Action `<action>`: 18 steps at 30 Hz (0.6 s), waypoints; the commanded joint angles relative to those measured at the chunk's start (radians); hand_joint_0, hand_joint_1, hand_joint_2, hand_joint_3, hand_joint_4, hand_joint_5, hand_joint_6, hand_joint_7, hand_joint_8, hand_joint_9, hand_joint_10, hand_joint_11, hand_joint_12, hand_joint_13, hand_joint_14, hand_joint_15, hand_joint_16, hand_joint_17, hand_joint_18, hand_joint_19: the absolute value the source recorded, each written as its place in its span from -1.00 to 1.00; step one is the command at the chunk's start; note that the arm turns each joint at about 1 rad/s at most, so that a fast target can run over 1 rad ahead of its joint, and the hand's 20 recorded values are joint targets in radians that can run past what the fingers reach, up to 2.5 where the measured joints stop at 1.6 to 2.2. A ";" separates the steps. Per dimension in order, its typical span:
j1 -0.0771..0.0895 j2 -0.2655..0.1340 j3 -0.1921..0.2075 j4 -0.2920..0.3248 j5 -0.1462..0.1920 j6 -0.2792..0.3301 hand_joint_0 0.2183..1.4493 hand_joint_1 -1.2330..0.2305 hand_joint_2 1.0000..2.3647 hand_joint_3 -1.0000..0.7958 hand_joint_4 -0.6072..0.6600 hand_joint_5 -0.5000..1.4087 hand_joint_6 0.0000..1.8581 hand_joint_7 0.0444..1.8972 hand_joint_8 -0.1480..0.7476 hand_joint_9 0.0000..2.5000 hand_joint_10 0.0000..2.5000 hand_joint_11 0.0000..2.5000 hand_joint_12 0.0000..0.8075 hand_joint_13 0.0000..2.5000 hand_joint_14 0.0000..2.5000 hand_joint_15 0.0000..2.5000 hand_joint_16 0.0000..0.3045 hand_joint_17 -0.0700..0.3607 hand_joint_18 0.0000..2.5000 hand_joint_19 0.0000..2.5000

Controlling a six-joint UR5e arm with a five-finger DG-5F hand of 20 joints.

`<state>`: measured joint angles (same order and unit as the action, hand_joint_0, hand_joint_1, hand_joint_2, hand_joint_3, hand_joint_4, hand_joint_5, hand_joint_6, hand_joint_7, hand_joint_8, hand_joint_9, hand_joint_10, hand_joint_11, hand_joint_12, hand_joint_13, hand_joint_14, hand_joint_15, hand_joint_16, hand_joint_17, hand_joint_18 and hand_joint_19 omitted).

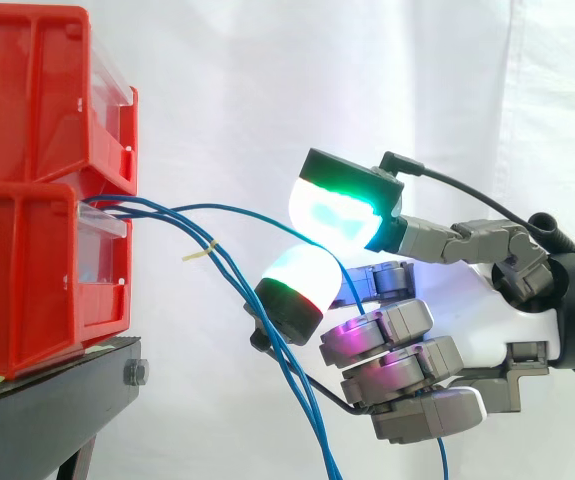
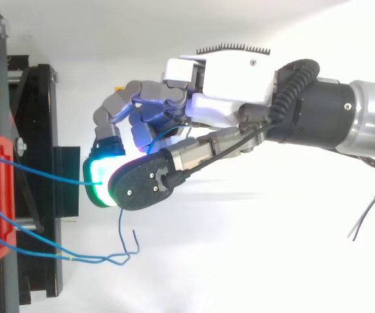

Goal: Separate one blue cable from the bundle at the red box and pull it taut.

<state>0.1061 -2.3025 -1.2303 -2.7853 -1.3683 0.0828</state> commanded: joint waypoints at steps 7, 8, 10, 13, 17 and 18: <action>0.000 0.000 0.000 0.000 0.002 0.000 -0.17 -0.33 -0.98 -0.19 -0.19 -0.68 0.02 0.11 0.07 -0.69 1.00 0.31 0.05 -0.50 1.00 0.13 -0.70 -0.20 -0.08 0.20; 0.000 0.000 0.000 0.000 -0.002 0.000 -0.17 -0.33 -0.98 -0.19 -0.18 -0.68 0.02 0.12 0.07 -0.69 1.00 0.32 0.05 -0.50 1.00 0.13 -0.70 -0.20 -0.08 0.20; 0.000 0.000 0.000 0.001 0.002 0.000 -0.17 -0.33 -0.98 -0.18 -0.18 -0.68 0.02 0.11 0.07 -0.69 1.00 0.33 0.05 -0.50 1.00 0.14 -0.70 -0.19 -0.08 0.20; 0.000 0.000 0.000 0.000 0.002 0.000 -0.17 -0.33 -0.98 -0.19 -0.18 -0.68 0.02 0.11 0.07 -0.69 1.00 0.32 0.07 -0.50 1.00 0.14 -0.70 -0.20 -0.08 0.21; 0.000 0.000 0.000 0.001 -0.002 0.000 -0.17 -0.33 -0.98 -0.18 -0.17 -0.68 0.01 0.11 0.07 -0.68 1.00 0.34 0.07 -0.49 1.00 0.16 -0.70 -0.20 -0.08 0.21; 0.001 0.000 0.000 0.000 -0.002 0.000 -0.17 -0.33 -0.98 -0.18 -0.17 -0.68 0.01 0.12 0.07 -0.68 1.00 0.33 0.08 -0.49 1.00 0.16 -0.69 -0.19 -0.08 0.20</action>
<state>0.1064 -2.3025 -1.2303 -2.7851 -1.3675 0.0828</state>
